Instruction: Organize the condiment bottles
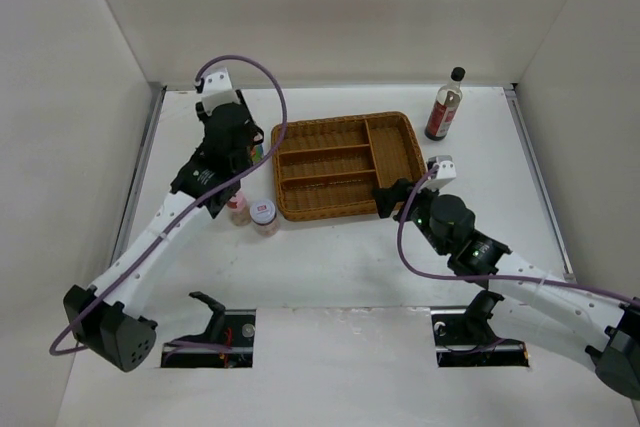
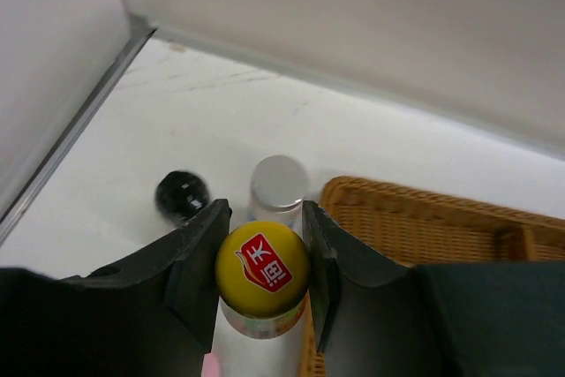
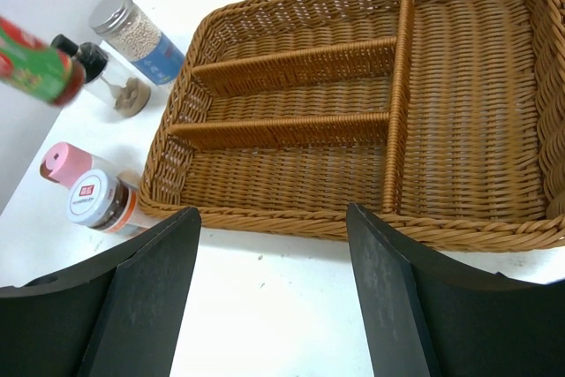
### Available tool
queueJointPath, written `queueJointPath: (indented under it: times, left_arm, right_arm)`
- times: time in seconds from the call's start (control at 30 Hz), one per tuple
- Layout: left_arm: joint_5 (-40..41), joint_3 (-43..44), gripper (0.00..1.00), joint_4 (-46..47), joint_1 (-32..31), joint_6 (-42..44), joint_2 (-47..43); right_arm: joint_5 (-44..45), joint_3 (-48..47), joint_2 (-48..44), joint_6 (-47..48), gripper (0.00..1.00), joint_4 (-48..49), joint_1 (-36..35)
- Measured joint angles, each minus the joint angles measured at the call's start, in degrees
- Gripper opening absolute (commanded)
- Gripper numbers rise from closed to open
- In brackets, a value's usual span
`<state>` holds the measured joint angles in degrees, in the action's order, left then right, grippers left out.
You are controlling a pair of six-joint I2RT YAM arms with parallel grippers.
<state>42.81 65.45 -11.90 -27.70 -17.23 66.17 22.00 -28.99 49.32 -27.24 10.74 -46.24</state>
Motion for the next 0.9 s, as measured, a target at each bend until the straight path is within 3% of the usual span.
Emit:
queueJointPath:
  times: [0.2,0.57,0.9]
  left_arm:
    - [-1.07,11.08,0.14,3.58,-5.35,0.52,9.88]
    - [-7.04,24.13,0.13,5.77,-3.45,0.52,37.35]
    - [-8.83,27.85,0.13,6.86,-1.79,0.61,40.79]
  right_arm:
    - [0.02,0.0,-0.98,-0.02,0.74,0.0,0.02]
    - [0.02,0.35,-2.1,-0.02,0.74,-0.02,0.02]
    - [0.02,0.37,-1.27,-0.02,0.74,-0.02,0.02]
